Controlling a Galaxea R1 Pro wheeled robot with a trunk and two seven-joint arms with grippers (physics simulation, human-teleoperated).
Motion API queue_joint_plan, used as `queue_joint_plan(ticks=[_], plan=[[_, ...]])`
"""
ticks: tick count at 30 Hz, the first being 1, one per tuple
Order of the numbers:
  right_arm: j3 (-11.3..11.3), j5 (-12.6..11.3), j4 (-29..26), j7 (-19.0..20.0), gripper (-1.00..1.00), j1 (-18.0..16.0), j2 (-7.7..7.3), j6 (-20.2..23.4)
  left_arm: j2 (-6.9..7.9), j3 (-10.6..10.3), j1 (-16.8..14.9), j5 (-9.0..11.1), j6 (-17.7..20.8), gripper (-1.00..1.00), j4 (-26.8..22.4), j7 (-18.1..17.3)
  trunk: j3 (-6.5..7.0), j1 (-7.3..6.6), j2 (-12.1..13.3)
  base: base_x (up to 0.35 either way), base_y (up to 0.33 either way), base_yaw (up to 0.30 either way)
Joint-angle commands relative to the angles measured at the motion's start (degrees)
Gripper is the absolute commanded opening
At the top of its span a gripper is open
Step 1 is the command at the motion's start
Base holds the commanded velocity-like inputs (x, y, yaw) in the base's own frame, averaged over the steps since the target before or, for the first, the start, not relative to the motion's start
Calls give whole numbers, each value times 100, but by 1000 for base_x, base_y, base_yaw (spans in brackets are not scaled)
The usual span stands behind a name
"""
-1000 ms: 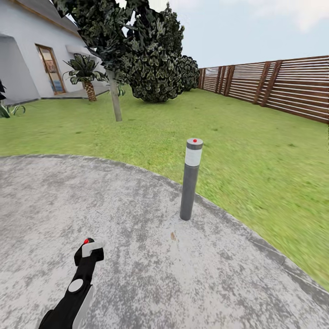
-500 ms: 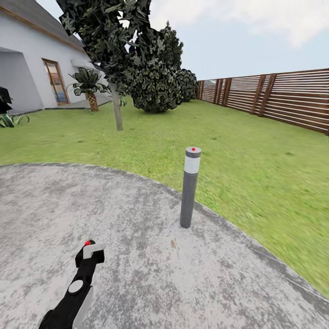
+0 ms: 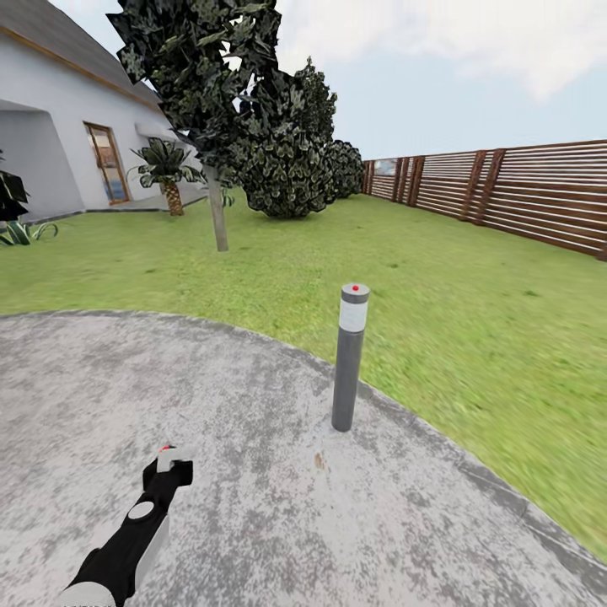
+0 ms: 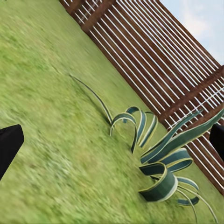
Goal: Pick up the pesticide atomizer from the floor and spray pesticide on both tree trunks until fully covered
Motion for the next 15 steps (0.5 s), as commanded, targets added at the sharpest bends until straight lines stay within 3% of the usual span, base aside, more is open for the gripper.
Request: queue_joint_plan(ticks=[1, 15], plan=[[-10, -6, 5, 4, 100, -4, 1, -26, 2, -3, -13, 13, 10, -100, 6, -13, 13, -24, 40, 0, 0, 0], [-10, -6, 5, 4, 100, -4, 1, -12, -5, -5, -32, 13, -25, -100, 19, -62, 265, -331, 601, 0, 0, 0]])
